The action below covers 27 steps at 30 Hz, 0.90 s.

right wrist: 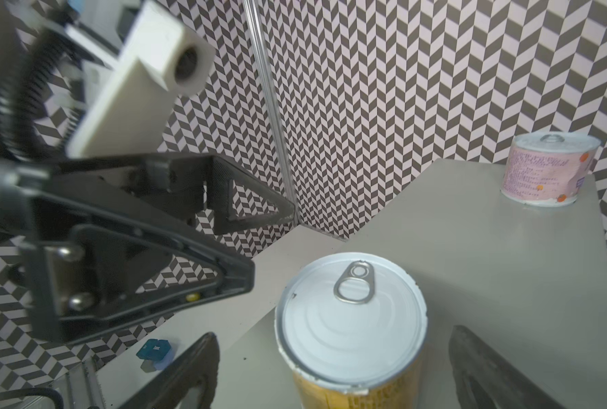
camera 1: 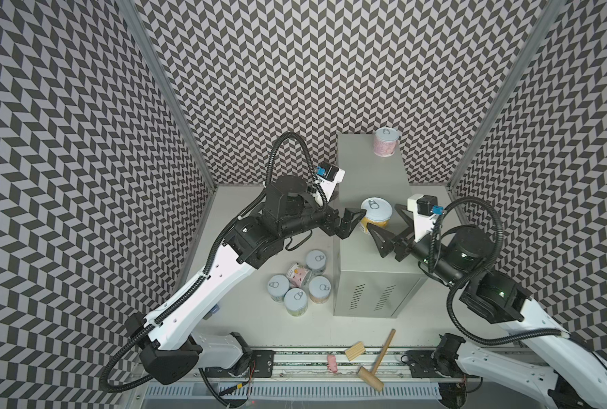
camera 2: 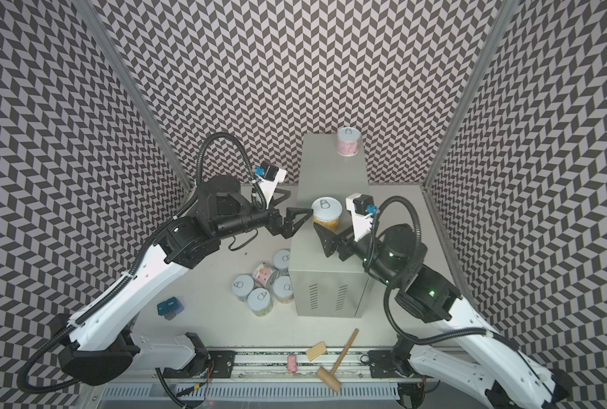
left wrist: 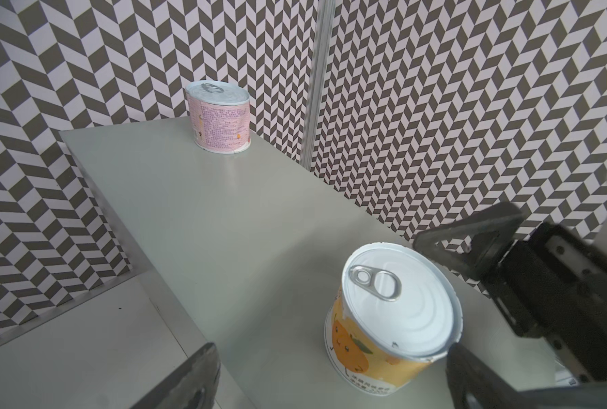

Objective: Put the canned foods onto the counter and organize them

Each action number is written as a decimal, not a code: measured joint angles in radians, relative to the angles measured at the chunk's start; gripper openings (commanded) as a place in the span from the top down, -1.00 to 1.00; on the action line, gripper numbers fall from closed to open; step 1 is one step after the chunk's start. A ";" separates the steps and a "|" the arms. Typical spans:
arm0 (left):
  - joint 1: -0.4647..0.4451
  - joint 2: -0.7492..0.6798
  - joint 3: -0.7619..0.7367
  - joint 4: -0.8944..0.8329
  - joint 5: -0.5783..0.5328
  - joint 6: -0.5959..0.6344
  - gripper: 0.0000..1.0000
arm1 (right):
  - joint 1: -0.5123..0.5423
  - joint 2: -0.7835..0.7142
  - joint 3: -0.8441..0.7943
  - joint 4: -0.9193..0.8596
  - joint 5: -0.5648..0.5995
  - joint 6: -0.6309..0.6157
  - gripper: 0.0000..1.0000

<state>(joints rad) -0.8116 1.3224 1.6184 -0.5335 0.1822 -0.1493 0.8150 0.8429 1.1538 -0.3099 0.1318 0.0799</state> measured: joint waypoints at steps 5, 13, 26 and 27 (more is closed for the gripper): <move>-0.055 0.002 0.000 -0.002 -0.034 0.042 -1.00 | 0.000 -0.047 0.125 -0.121 0.032 0.035 -0.98; -0.178 0.073 0.017 -0.011 -0.151 0.091 -1.00 | 0.000 -0.105 0.169 -0.274 0.174 0.075 -0.98; -0.190 0.127 0.037 -0.003 -0.238 0.105 -0.83 | 0.000 -0.144 0.103 -0.317 0.193 0.082 -0.99; -0.190 0.127 0.037 0.001 -0.238 0.106 -0.83 | 0.000 -0.144 0.093 -0.317 0.192 0.082 -0.99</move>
<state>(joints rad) -1.0012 1.4490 1.6554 -0.5323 -0.0563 -0.0433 0.8150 0.6987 1.2465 -0.6270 0.3233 0.1616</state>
